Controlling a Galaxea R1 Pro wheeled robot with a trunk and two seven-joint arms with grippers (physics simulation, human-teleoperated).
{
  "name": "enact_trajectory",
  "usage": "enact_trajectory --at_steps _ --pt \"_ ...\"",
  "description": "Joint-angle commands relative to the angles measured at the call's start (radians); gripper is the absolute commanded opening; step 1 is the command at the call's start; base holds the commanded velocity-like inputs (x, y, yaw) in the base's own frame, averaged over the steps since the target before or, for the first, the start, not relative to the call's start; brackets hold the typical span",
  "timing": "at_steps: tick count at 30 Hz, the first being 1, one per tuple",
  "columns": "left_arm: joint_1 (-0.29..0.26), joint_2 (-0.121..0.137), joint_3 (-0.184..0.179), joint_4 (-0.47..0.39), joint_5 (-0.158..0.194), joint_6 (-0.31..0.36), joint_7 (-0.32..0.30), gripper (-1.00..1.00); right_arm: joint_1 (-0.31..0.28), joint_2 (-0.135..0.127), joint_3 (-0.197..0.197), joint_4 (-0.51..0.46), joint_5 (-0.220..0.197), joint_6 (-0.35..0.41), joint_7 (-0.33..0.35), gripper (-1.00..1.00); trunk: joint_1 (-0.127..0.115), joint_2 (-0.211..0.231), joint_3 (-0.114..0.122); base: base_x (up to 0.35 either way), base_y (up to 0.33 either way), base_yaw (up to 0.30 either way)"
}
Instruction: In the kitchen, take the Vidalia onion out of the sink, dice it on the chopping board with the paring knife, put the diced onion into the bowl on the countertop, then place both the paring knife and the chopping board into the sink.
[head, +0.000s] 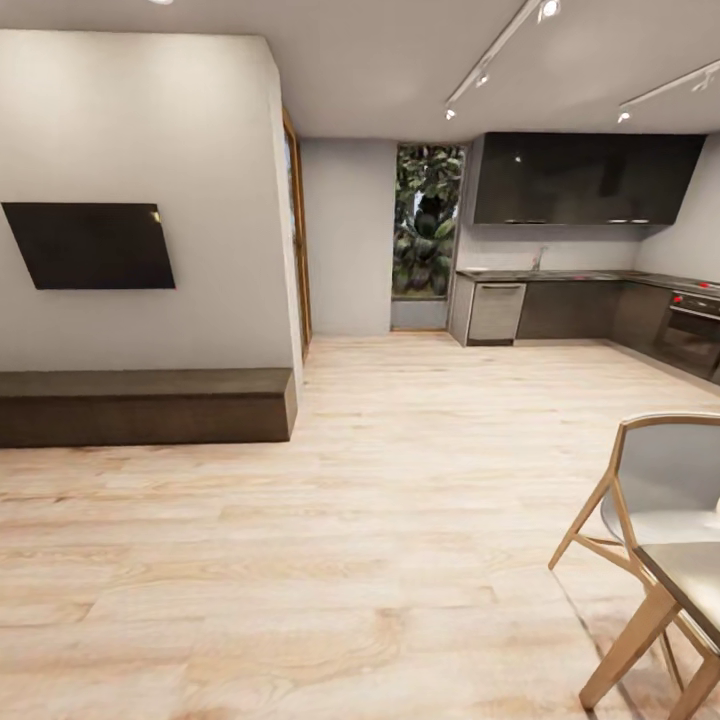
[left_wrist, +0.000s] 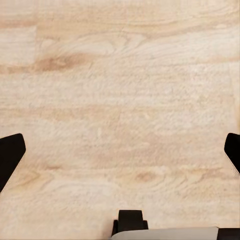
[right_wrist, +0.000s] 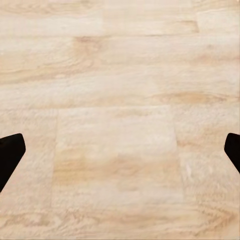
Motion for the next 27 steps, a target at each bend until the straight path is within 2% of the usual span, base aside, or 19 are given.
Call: enact_trajectory --at_steps 1,27 --pt "0.000 0.000 0.000 -0.001 0.000 -0.002 0.000 1.00 -0.001 0.000 0.000 0.001 0.000 -0.003 0.000 1.00 0.001 0.000 -0.001 0.323 0.000 0.000" --pt "0.000 0.000 0.000 -0.001 0.000 -0.002 0.000 1.00 -0.001 0.000 0.001 0.001 0.000 -0.004 0.000 1.00 0.001 0.000 -0.001 0.323 0.000 0.000"
